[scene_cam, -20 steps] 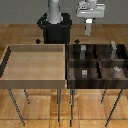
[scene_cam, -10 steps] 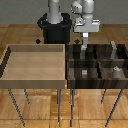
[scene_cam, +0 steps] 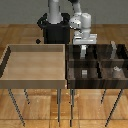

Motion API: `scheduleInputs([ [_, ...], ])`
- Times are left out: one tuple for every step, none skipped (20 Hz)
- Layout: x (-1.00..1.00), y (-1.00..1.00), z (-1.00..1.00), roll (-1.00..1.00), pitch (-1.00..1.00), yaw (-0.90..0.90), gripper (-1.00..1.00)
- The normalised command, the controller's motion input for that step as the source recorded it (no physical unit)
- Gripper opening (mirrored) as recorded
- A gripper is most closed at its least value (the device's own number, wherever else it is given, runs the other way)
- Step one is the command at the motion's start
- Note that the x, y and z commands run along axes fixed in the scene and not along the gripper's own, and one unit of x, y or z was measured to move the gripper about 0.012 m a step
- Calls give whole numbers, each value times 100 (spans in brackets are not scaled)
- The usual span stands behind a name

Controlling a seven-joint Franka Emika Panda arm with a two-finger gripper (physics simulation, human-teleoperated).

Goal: Place the milk carton into the appropriate compartment.

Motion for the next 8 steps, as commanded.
scheduleInputs([
  [0,0,0,0,0,0,100],
  [0,0,0,0,0,0,100],
  [0,0,0,0,0,0,100],
  [0,0,0,0,0,0,100],
  [0,0,0,0,0,0,100],
  [0,0,0,0,0,0,100],
  [0,0,0,0,0,0,100],
  [0,0,0,0,0,0,100],
])
